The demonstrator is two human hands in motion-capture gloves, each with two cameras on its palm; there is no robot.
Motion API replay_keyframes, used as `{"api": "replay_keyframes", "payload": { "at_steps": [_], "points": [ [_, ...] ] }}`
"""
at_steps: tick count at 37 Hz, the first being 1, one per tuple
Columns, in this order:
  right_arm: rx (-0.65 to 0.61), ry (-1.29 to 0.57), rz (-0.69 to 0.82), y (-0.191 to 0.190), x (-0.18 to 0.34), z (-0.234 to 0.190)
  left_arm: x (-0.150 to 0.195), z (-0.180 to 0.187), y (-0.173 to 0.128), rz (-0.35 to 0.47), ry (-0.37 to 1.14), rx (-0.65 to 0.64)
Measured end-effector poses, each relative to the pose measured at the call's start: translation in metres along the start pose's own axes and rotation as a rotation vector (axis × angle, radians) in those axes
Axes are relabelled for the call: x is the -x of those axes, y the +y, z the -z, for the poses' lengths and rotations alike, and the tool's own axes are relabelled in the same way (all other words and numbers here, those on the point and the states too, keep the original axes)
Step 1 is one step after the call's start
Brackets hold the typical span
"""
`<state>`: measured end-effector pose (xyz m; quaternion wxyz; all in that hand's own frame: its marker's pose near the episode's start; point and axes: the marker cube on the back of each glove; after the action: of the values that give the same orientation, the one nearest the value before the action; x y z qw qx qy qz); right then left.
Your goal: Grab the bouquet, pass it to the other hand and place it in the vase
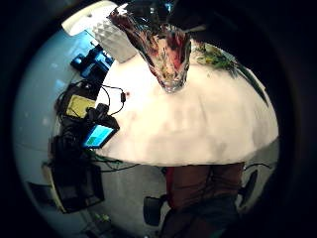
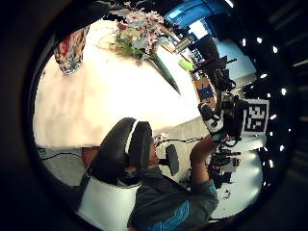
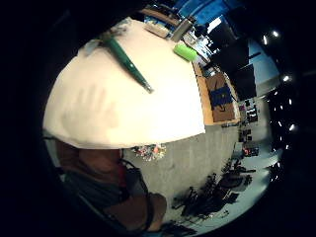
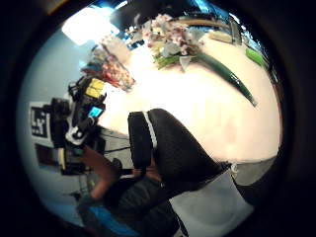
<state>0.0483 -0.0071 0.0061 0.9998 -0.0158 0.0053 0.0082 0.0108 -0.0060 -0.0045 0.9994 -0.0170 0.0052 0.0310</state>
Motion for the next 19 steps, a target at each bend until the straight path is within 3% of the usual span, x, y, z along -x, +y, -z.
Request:
{"api": "replay_keyframes", "payload": {
  "at_steps": [12,19],
  "points": [
    [-0.02,-0.043,-0.113,-0.049,-0.09,-0.055,-0.007,-0.012,-0.004,-0.011,0.01,0.026],
    [0.097,-0.09,-0.167,-0.08,-0.113,-0.117,-0.008,-0.022,-0.008,-0.017,0.016,0.044]
  ]
}}
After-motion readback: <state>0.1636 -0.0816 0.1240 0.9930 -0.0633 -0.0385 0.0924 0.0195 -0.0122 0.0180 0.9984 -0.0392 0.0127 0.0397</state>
